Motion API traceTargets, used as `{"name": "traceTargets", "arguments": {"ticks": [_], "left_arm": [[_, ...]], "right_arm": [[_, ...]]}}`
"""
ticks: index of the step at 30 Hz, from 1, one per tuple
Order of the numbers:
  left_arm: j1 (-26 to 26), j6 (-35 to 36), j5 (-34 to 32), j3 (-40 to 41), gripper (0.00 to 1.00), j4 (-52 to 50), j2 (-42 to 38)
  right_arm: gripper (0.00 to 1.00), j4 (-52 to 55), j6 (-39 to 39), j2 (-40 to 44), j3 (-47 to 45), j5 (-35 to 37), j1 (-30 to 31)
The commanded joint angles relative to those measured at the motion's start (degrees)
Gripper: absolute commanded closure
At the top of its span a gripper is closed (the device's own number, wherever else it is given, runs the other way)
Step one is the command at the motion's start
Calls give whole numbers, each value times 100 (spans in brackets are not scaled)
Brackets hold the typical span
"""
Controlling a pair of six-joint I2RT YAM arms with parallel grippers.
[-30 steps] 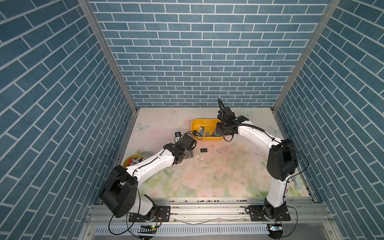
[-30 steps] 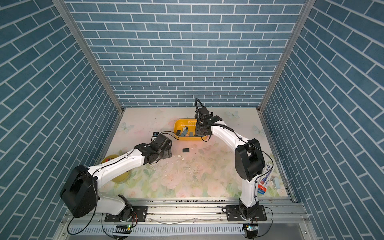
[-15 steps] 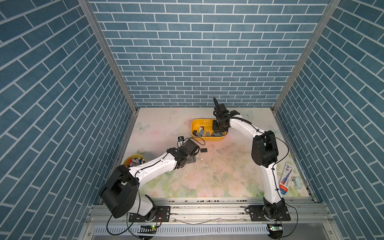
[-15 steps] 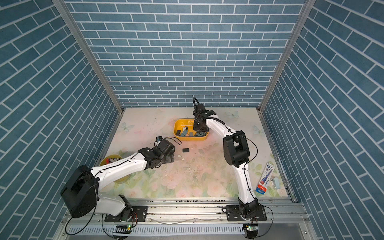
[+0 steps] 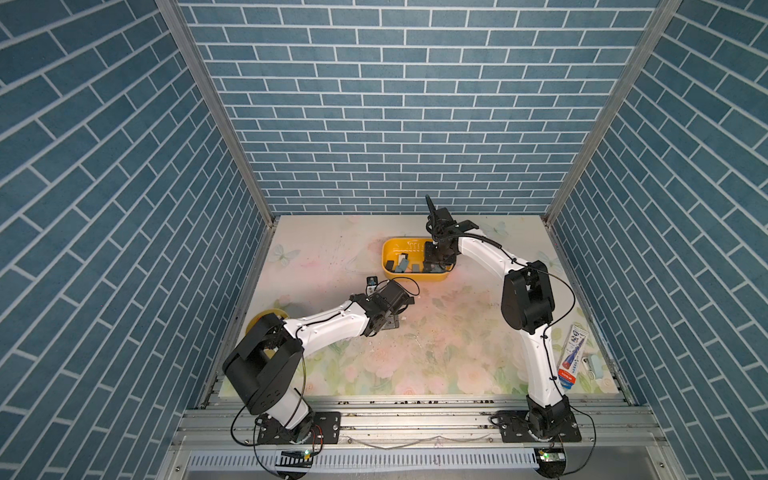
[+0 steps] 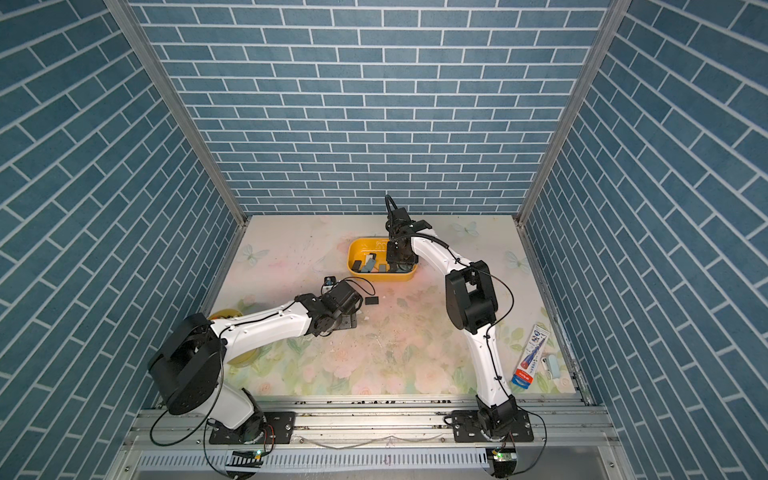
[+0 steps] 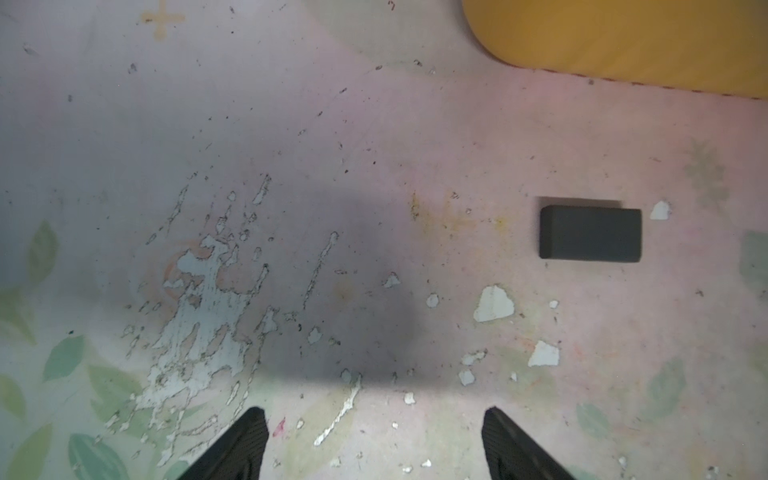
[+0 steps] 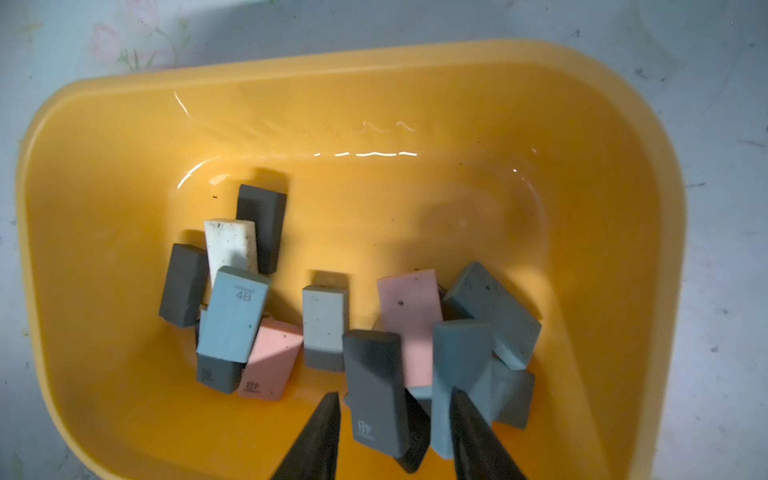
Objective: Put the eraser in the storage box
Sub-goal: Place the eraser in the storage box.
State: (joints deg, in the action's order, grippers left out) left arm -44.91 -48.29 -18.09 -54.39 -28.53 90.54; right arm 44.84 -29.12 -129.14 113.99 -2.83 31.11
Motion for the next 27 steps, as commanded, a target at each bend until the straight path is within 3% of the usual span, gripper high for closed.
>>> {"name": "traceTargets", "arguments": {"ticks": [1,15,20,27], "left_arm": [[-52,-158,-145,-214,14,-120,80],[-229,-1254,-324,-1368,16,-687,874],[-272,-1005,-249,-2286,16,-980,1554],[-273,-522,-160,-2770,17,-1026,2165]], "right_arm": [[49,20,162,632,-202,49,-9],[41,-1027,145,3511,-2915,1056,-9],[41,-1158,135,4355,-3737,1264,-9],[41,-1325,153,5135,-4585,1512,-9]]}}
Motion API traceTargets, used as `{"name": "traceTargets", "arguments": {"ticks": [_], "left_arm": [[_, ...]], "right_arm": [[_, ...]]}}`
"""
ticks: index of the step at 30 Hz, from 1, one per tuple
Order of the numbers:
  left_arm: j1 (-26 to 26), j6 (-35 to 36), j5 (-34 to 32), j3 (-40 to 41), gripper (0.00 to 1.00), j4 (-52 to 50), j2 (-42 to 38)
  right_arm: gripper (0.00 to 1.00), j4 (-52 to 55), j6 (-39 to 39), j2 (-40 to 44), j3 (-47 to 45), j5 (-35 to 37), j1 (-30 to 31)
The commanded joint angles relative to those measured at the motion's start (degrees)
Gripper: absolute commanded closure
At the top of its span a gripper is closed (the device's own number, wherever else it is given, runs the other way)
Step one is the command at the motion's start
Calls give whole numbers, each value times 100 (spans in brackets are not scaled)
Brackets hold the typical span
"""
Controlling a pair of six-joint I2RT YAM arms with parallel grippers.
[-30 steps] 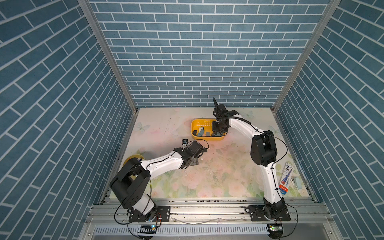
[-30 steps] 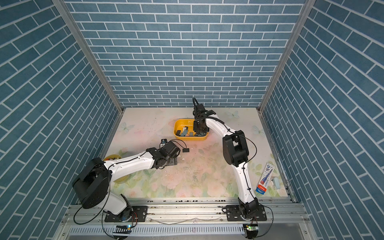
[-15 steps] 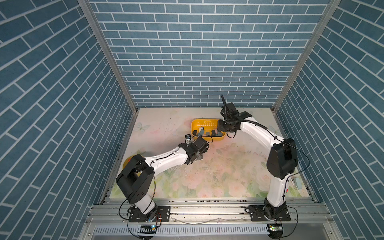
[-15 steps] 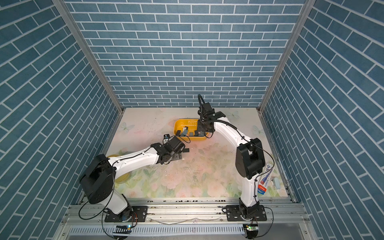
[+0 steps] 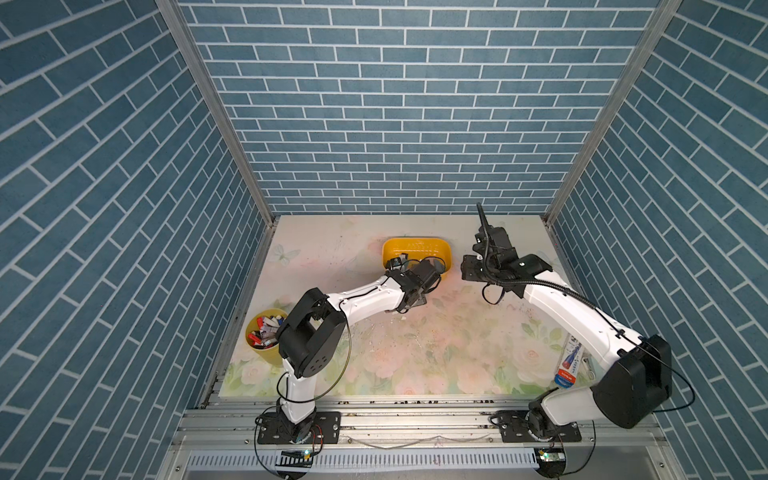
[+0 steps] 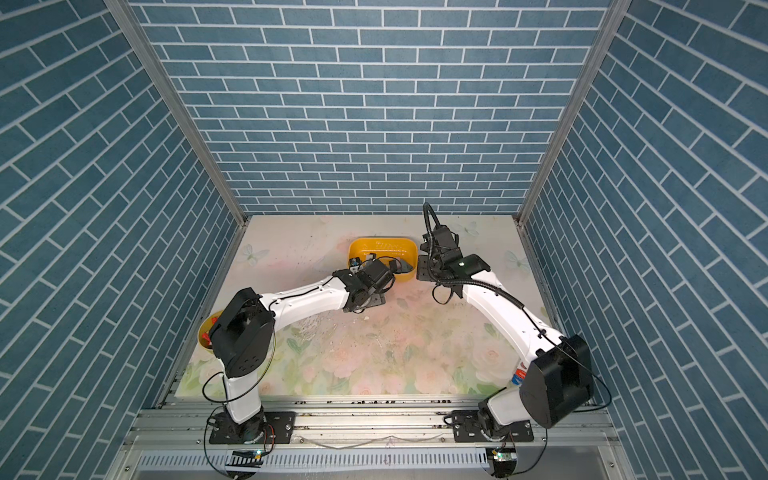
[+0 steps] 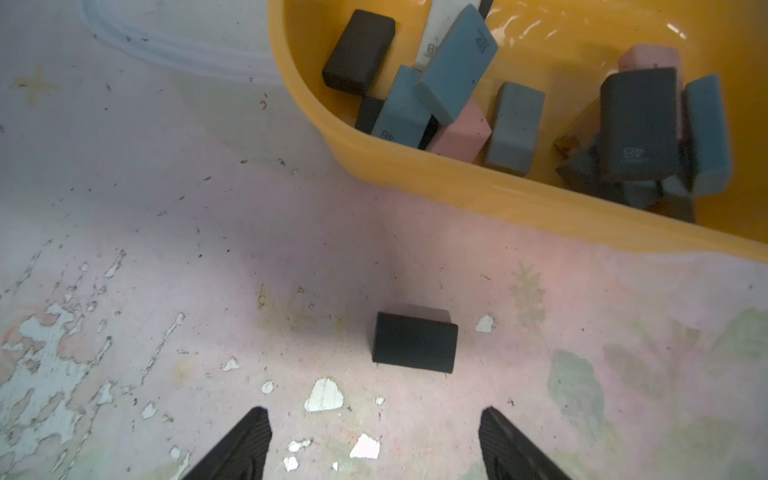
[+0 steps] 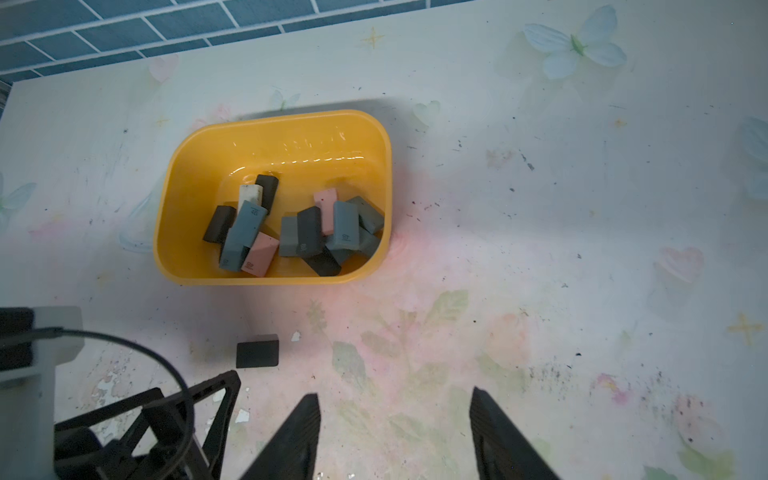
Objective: Put the eraser in the storage box
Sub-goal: Place the eraser in the storage box, then pick up the eraser from the center of the board.
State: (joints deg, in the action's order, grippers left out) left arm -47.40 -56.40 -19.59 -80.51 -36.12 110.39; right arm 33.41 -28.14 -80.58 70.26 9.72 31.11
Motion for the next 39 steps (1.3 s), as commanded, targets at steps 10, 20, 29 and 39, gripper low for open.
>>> {"name": "traceTargets", "arguments": {"ticks": [10,20,29,39], "left_arm": [[15,852,17,-773,23,-472,743],[152,1131,363,-988,29,-415,1129],[205,1145,500,-1113,37,-414,1329],[205,1081,632,-1069,43,-467,1395]], "right_arm": [[41,-349,21,725,-688,268,-14],[41,-580,-42,1034,-1001,206,-9],[41,-669,-60,1105,-1102,154,-9],[41,-710,-60,1097,-1155,70,-13]]}}
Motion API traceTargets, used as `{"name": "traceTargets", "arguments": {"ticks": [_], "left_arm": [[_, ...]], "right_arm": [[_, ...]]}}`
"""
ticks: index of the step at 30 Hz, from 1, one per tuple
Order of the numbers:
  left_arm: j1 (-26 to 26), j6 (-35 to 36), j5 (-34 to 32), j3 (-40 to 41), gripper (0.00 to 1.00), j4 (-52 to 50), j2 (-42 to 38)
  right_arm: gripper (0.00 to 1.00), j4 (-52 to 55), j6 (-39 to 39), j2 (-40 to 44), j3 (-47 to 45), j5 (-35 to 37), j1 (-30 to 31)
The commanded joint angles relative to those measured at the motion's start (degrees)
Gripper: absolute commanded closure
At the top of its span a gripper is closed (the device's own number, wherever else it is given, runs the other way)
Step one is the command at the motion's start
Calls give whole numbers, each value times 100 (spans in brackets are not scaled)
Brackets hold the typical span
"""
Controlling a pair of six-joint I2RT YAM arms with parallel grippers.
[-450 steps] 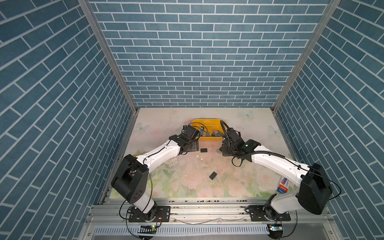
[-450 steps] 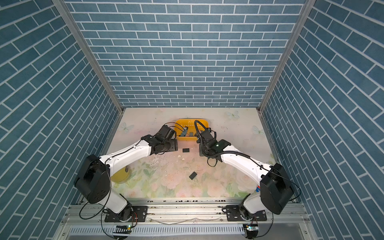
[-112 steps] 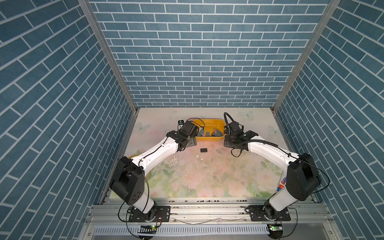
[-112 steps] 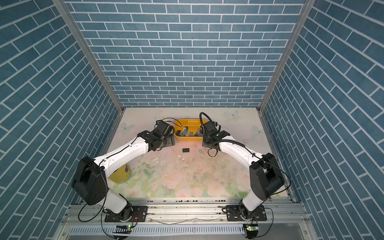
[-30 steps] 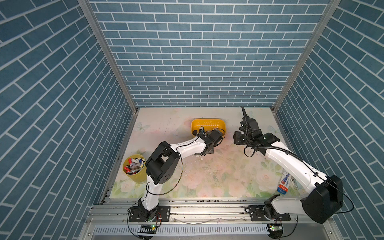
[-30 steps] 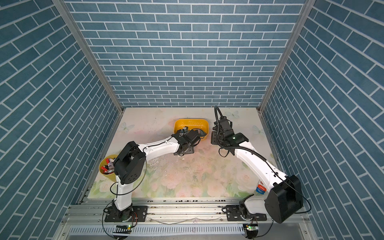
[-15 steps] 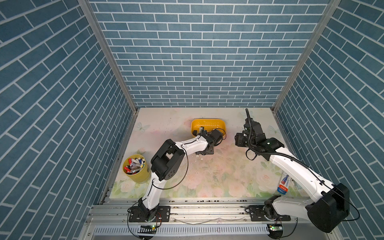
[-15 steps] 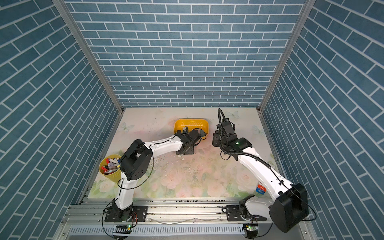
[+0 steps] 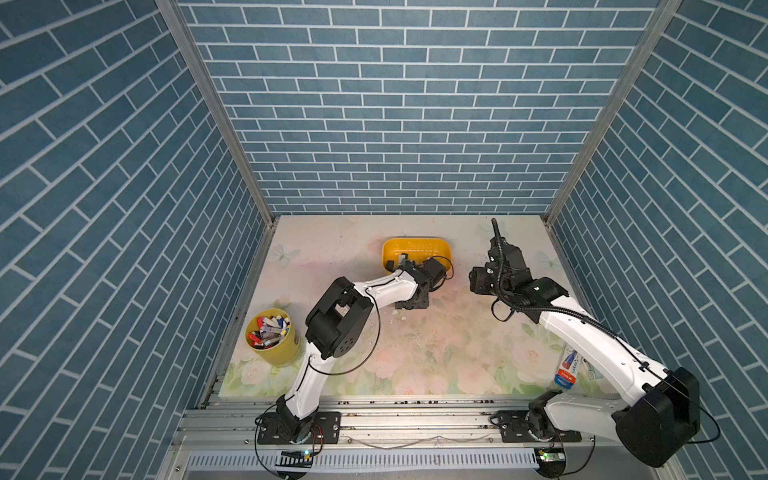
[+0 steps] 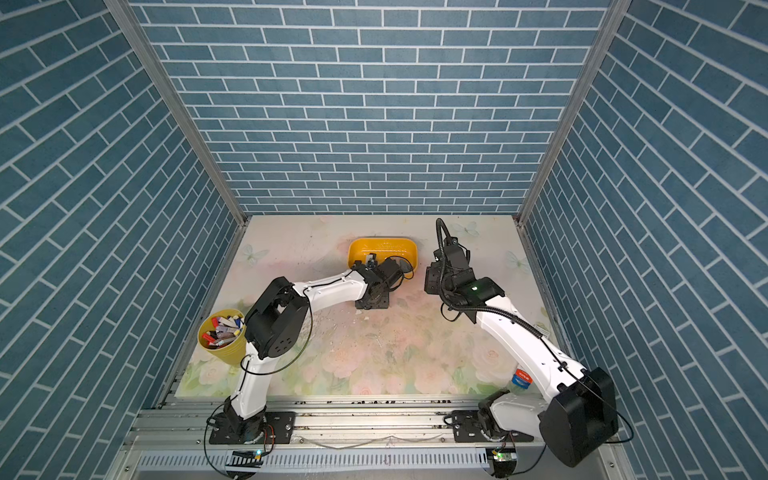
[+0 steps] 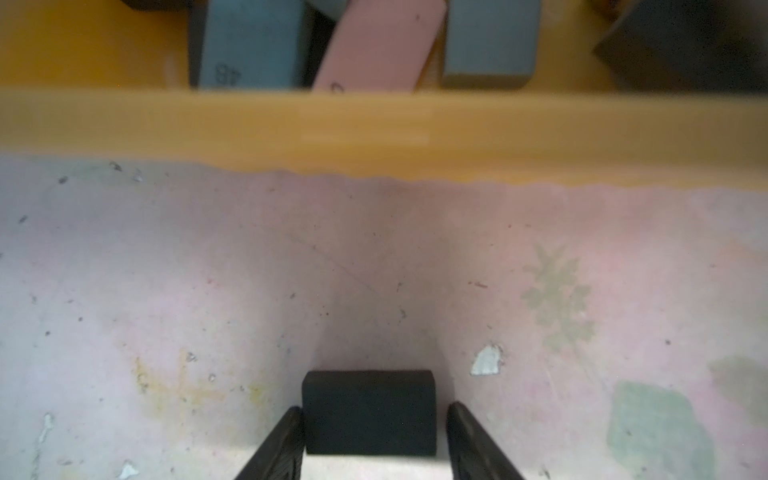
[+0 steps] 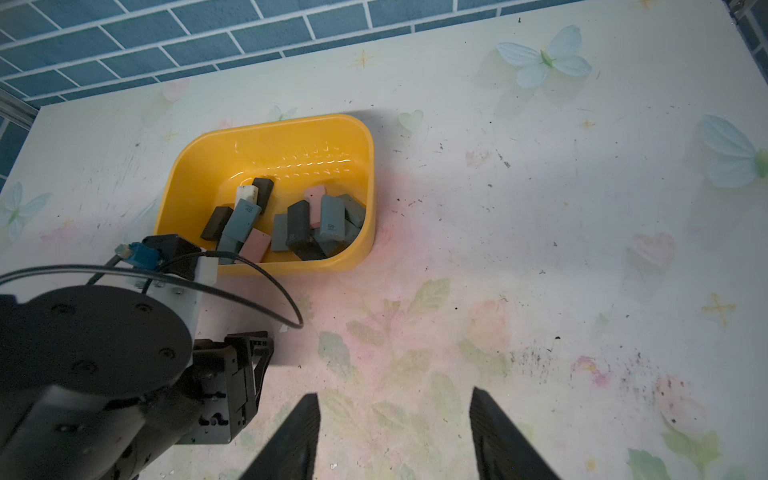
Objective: Put the eraser in the storage box
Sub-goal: Pick up the eraser from the center of the board.
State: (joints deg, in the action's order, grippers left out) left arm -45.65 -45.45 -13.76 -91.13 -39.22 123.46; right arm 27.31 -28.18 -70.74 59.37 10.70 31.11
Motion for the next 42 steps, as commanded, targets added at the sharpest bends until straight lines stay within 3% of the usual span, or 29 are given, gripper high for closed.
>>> {"name": "traceTargets", "arguments": {"ticks": [1,18,42], "left_arm": [[30,-24,53,20,43,-167,81],[130,10,14,192,55,-211,-38],[109,32,102,472,57,-194,-854]], "right_arm": [[41,-110,-56,109,-75,-40,-9],[41,-166,-73,-35,-95,-182,-10],[41,-176,-91,-54,-113,-191,-6]]}}
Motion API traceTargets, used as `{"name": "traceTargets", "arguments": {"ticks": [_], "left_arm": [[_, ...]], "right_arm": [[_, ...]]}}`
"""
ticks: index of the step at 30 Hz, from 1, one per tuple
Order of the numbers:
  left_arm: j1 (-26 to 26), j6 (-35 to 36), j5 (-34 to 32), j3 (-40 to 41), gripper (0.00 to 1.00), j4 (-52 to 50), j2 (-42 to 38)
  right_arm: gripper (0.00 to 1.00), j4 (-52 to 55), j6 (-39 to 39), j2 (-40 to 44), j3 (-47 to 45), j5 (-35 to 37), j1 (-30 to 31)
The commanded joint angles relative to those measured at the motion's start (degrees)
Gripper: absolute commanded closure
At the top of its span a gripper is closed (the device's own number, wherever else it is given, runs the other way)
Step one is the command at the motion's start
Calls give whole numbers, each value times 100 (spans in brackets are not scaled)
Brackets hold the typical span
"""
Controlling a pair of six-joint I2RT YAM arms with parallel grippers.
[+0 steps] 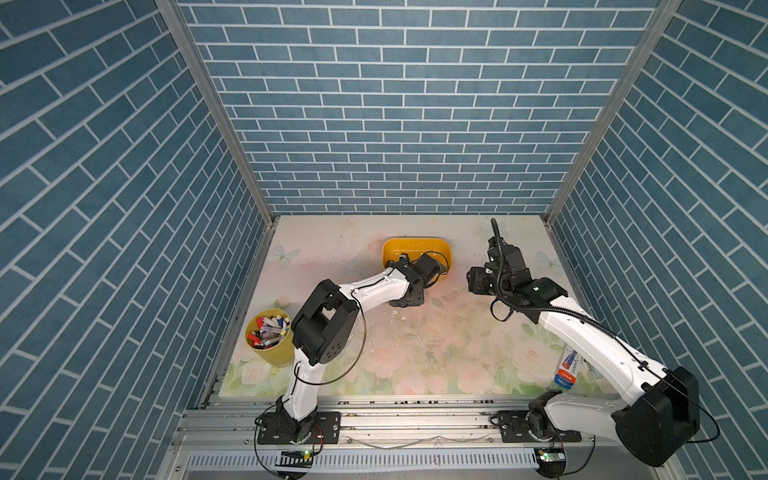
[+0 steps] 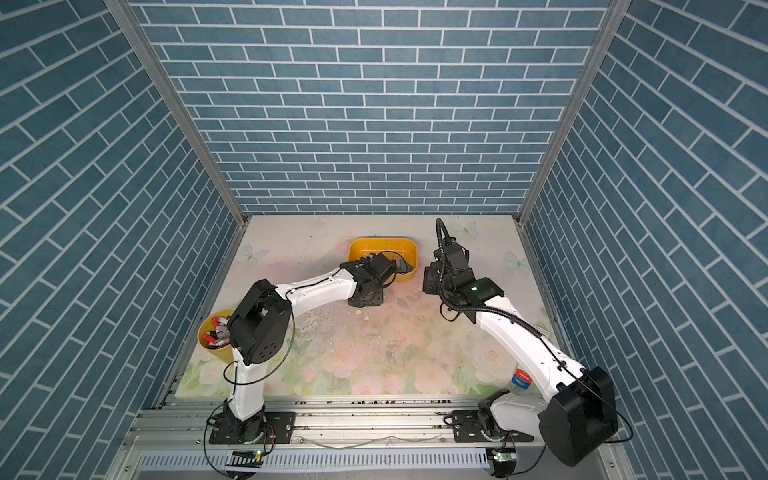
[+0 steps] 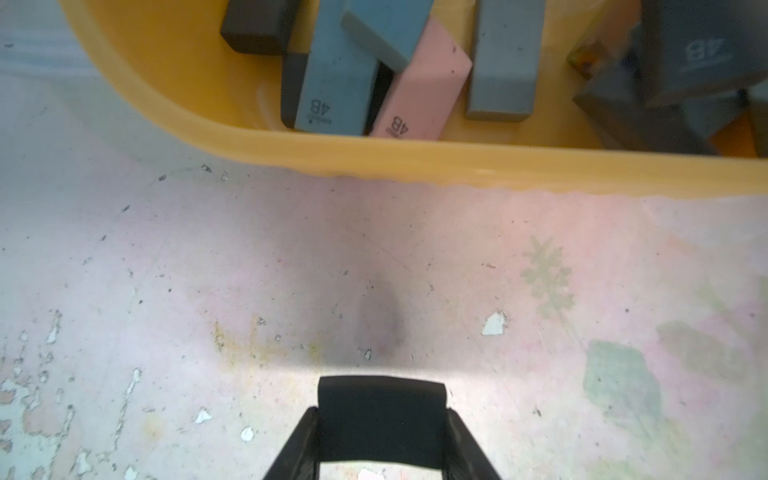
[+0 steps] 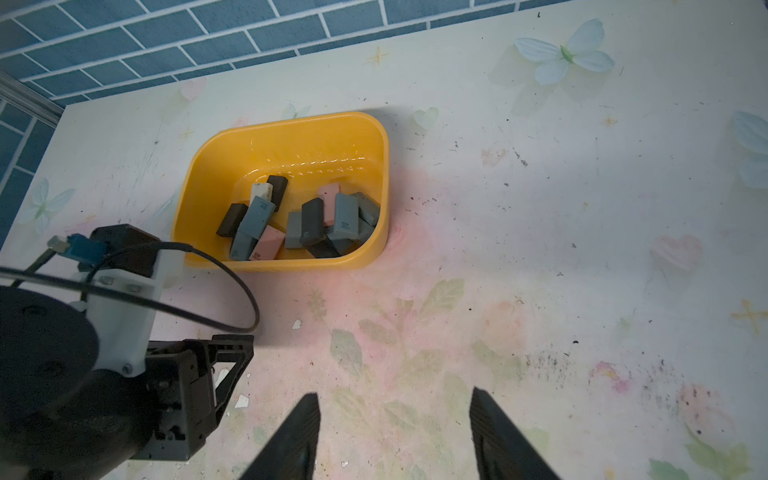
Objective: Put the eraser in the storage box
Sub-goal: Pick up the eraser from the center of the board.
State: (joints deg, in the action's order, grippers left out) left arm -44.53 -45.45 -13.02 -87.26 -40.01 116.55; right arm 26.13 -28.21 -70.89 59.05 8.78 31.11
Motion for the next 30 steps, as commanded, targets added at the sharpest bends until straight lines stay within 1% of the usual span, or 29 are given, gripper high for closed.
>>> {"name": "traceTargets", "arguments": {"ticks": [1,6,20,25,30], "left_arm": [[-10,36,44,103,57,-96,-161],[-37,18,87,139,57,-95,-98],[-47,114,55,11,57,-198,-339],[-46,252,-117,-247,57,-373,-414],[-38,481,-412,-787,57,-606,-369]], "right_arm": [[41,-55,-89,-39,-85,1,-10],[41,-50,-86,-52,-84,18,-13],[41,-45,-89,-52,-83,45,-9],[41,-35,-89,-6,-92,47,-8],[41,-33,-80,45,-104,70,-6]]}}
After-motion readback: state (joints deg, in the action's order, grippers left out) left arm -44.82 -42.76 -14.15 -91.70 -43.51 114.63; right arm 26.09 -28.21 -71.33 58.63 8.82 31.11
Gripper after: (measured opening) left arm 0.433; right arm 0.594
